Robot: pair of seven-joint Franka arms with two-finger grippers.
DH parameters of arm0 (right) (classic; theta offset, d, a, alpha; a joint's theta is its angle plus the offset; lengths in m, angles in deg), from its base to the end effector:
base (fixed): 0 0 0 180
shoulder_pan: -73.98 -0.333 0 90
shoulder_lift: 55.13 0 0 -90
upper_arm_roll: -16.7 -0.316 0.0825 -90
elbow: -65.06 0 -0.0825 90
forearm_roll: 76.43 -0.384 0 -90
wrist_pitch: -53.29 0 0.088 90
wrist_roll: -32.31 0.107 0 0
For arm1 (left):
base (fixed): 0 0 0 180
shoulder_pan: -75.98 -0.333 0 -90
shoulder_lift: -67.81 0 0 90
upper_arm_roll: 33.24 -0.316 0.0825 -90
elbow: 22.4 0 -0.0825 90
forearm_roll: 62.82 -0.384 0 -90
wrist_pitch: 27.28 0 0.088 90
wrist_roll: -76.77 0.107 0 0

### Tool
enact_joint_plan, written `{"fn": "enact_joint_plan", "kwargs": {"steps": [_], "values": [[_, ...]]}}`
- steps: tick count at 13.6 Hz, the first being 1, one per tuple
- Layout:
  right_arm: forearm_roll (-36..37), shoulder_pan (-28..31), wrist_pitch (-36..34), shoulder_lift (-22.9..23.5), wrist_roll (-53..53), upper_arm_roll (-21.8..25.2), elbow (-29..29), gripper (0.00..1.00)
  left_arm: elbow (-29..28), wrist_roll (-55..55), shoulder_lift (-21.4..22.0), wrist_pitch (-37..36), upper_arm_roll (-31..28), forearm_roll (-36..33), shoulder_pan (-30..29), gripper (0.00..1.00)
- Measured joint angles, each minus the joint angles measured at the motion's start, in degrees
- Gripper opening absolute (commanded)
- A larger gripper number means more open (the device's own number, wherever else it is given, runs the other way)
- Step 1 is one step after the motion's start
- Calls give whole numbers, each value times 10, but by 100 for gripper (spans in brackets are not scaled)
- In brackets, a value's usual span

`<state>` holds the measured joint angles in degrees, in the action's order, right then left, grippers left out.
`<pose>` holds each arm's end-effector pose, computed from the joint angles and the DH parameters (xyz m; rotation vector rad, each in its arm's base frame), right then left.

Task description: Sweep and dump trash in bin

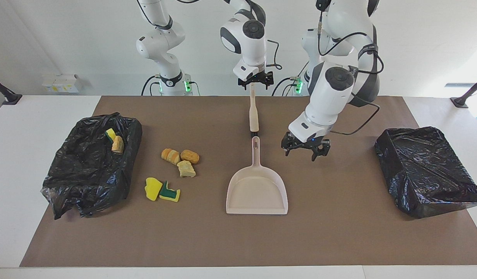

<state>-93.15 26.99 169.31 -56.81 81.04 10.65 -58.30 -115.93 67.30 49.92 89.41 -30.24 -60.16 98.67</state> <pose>0.3002 0.4269 0.4066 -3.0315 0.1012 0.3931 0.5957 -0.2856 0.4468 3.0302 -0.3975 0.1076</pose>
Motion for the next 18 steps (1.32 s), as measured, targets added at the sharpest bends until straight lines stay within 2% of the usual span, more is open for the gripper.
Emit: {"fn": "enact_joint_plan", "kwargs": {"steps": [2, 5, 8, 9, 11, 12, 13, 14, 15, 16, 17, 18], "values": [[-1, -18, 41, 3, 0, 1, -34, 100, -22, -39, -8, 41, 0, 0, 32, 100], [-2, -62, 124, 29, 10, 0, -81, 100, -51, -95, -15, 61, 0, 0, 74, 100], [-2, -67, 129, 37, 11, 2, -84, 100, -81, -138, -15, 89, 0, 0, 101, 100], [-2, -67, 128, 36, 11, 3, -84, 94, -86, -152, -15, 97, 0, 0, 106, 98], [-2, -67, 128, 36, 11, 4, -84, 76, -91, -180, -15, 111, 0, 0, 114, 76], [-1, -66, 128, 36, 11, 4, -84, 63, -92, -187, -16, 111, 0, 0, 115, 65], [0, -66, 128, 36, 11, 5, -83, 49, -93, -190, -16, 111, 0, 0, 115, 54], [2, -65, 128, 37, 11, 6, -82, 31, -94, -191, -16, 110, 0, 0, 115, 53], [7, -65, 128, 37, 11, 7, -79, 5, -98, -191, -16, 110, 0, 0, 115, 53], [15, -64, 128, 38, 10, 7, -77, 0, -103, -191, -16, 110, 0, 0, 116, 53], [24, -63, 128, 38, 10, 7, -76, 0, -107, -191, -16, 110, 1, 0, 119, 53], [27, -60, 128, 39, 9, 7, -75, 0, -111, -192, -16, 110, 1, 0, 122, 42]]}}
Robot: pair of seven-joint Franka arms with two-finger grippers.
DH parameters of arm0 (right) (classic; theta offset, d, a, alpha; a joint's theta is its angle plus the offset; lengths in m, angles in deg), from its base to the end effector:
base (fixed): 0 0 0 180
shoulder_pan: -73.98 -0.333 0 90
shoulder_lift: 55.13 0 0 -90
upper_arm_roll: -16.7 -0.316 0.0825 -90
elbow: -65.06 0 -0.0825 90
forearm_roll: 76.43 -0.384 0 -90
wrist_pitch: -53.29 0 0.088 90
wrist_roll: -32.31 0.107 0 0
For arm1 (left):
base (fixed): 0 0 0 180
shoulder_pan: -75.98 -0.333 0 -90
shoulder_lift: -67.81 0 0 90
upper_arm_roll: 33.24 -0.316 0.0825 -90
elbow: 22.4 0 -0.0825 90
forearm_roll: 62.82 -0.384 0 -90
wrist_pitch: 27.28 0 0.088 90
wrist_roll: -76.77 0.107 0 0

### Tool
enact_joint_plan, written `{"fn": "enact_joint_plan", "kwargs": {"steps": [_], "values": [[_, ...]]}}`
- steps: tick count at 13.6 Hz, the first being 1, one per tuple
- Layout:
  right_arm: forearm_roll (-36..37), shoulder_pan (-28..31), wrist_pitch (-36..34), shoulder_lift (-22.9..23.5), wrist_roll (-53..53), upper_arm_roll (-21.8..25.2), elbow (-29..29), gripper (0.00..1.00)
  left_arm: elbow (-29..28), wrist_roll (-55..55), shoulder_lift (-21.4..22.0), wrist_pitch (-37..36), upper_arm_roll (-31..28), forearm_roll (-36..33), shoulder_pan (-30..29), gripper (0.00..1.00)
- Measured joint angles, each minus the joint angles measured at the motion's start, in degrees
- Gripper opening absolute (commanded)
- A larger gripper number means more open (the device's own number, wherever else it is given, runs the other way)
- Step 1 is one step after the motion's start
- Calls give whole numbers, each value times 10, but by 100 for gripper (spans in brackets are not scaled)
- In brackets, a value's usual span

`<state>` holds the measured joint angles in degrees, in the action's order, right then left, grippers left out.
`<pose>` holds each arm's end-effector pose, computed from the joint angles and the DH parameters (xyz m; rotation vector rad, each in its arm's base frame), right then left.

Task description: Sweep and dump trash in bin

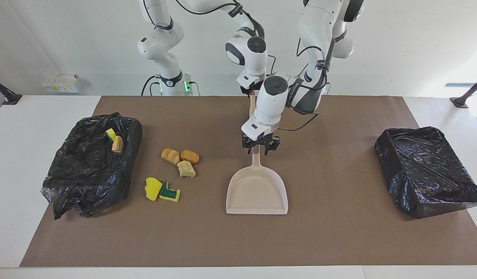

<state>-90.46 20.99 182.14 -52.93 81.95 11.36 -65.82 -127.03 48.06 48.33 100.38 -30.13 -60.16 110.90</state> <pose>0.2629 0.4392 0.3311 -3.0756 0.0144 0.3017 0.5061 -0.3947 0.3554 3.0541 -0.2015 0.0328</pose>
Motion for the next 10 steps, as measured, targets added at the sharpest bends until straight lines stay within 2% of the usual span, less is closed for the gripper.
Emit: {"fn": "enact_joint_plan", "kwargs": {"steps": [1, 5, 7, 8, 10], "values": [[3, 5, 0, 0, -1, 0, 1, 0, -1, -1, 0, 0, 0, 0, 2, 29], [9, 37, -45, -1, -19, 1, 26, 0, -1, -3, 1, 0, -2, 0, 3, 29], [18, 62, -93, -16, -35, 2, 44, 0, -1, -3, 1, 0, -4, 0, 3, 32], [20, 80, -125, -31, -51, 3, 49, 0, -1, -3, 1, 0, -4, 0, 3, 44], [25, 125, -190, -73, -93, 5, 52, 0, -1, -3, 1, 0, -5, 0, 3, 43]]}}
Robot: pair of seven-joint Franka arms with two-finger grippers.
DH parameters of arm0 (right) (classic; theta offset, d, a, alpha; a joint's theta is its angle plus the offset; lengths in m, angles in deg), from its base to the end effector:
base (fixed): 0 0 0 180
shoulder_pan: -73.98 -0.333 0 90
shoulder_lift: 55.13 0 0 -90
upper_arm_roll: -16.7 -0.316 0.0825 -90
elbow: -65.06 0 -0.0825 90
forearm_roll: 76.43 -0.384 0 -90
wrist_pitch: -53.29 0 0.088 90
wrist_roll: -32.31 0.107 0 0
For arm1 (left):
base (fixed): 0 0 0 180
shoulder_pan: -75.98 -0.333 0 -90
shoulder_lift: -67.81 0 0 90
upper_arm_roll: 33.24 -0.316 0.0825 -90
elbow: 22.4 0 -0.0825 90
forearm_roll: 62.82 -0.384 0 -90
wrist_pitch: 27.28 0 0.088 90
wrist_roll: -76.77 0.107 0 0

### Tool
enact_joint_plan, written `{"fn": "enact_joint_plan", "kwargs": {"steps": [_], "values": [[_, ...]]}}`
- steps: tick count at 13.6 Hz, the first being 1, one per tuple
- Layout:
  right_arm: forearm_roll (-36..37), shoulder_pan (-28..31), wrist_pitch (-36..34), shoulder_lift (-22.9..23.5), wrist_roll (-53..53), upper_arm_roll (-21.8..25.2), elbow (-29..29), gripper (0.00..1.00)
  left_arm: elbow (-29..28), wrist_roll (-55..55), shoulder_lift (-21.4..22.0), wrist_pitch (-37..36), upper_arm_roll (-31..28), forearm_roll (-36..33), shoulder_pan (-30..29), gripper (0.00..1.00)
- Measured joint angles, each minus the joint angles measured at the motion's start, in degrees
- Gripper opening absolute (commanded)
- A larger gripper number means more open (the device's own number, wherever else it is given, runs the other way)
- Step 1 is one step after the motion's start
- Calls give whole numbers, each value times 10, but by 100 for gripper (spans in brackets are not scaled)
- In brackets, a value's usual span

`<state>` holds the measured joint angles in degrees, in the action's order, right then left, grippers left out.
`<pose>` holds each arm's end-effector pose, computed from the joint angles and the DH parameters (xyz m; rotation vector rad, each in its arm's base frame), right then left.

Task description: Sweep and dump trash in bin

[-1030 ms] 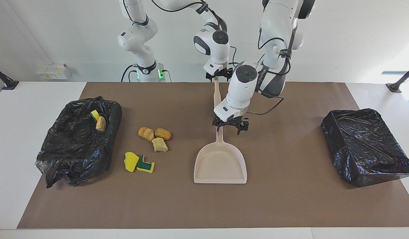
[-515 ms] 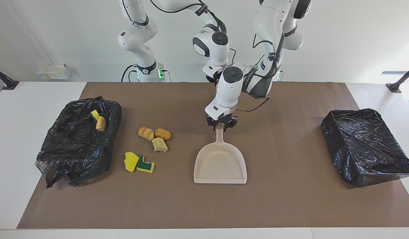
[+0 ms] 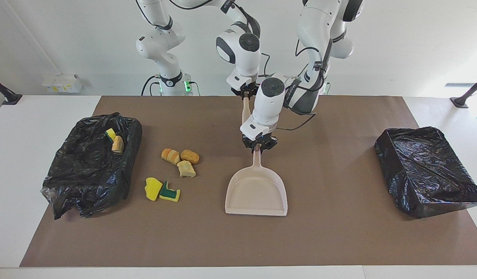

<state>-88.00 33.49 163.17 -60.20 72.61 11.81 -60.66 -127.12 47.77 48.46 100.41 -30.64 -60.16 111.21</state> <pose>0.3365 0.3618 0.4097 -3.1145 -0.0013 0.4016 0.5070 -0.3930 0.3561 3.0567 -0.1895 0.0367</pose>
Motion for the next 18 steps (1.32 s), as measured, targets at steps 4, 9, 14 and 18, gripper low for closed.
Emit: {"fn": "enact_joint_plan", "kwargs": {"steps": [4, 9, 14, 18], "values": [[63, 86, -88, -57, -89, 3, -2, 0, 3, 0, 0, 6, -2, 0, -2, 0], [205, 226, -78, -39, -268, 4, -9, 0, 4, 40, 1, 11, -10, -22, -7, 0], [340, 357, -16, -4, -341, 5, -12, 0, 7, 291, 14, -20, -13, -32, -77, 0], [378, 381, 50, 33, -341, 4, -7, 0, 9, 465, 51, -75, -15, -19, -133, 0]]}}
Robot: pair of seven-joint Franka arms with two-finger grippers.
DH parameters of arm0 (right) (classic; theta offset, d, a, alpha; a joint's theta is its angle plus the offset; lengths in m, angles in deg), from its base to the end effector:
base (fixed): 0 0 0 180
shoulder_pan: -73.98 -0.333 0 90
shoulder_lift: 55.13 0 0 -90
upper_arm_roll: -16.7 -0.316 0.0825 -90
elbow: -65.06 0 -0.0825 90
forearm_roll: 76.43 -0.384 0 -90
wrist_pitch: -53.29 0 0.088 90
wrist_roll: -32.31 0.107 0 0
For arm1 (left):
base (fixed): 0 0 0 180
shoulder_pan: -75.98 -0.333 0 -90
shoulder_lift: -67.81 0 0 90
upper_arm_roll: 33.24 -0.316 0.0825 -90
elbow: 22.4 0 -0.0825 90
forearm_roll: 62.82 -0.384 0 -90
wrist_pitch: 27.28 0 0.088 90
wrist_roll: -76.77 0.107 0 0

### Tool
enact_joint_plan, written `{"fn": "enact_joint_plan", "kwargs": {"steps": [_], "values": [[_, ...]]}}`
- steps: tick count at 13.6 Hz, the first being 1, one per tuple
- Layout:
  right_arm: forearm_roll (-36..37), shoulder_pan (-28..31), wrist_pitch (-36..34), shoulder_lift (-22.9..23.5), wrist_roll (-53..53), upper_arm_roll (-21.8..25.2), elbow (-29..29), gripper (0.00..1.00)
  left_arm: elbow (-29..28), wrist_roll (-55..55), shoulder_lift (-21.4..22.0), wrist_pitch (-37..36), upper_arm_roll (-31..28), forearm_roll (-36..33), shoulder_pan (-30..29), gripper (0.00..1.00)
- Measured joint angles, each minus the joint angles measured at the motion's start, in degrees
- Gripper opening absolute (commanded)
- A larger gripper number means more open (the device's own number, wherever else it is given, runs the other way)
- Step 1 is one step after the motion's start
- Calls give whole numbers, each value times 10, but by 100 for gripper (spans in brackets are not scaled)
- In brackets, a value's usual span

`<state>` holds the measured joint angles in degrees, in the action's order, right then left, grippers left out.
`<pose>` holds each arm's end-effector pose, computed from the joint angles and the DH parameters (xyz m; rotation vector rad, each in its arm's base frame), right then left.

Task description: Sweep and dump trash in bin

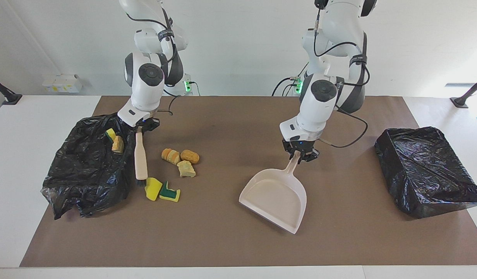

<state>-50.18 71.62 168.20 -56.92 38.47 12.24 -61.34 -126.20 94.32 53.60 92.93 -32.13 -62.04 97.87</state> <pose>0.5073 0.0341 0.3860 2.7008 0.3293 -0.1660 0.5775 -0.2451 0.4081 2.9331 -1.0714 0.0587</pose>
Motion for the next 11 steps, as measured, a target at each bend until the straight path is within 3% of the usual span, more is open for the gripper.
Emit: {"fn": "enact_joint_plan", "kwargs": {"steps": [6, 11], "values": [[-16, 3, 31, 70, 18, -4, 20, 0, -1, 223, 28, -69, 2, 3, -36, 0], [-188, -70, -35, 68, -1, -13, 28, 0, -15, 301, 31, -95, 9, -19, -31, 0]]}}
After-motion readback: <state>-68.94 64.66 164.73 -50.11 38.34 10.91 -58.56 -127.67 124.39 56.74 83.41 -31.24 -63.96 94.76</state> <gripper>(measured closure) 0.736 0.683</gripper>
